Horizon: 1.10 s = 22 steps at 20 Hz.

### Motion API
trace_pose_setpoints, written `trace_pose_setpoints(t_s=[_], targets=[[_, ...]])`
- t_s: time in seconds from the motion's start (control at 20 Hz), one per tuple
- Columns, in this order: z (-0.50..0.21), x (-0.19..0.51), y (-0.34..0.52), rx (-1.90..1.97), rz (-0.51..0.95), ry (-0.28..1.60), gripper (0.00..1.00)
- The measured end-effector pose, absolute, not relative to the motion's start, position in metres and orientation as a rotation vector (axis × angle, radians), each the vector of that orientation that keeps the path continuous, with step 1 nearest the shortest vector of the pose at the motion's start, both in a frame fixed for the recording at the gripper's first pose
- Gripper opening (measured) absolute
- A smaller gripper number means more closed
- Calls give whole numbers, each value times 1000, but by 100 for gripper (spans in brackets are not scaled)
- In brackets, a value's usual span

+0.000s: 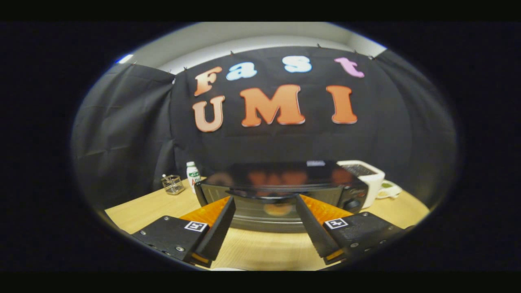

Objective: Open the toaster oven, put the food inside, and close the toaster oven door.

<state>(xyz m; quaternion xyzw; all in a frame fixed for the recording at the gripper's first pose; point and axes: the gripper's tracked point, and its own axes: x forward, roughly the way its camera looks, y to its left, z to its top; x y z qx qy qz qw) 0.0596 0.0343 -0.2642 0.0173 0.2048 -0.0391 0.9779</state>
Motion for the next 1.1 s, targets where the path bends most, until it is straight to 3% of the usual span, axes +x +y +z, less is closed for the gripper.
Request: trace_pose_setpoints(t_s=[0.4,0.65,1.1], targets=[[-129,4,22,-40,-68,182,92],[-62,-30,2,-95,-146,87,98],[-10,-61,8,-42,-132,39,98]])
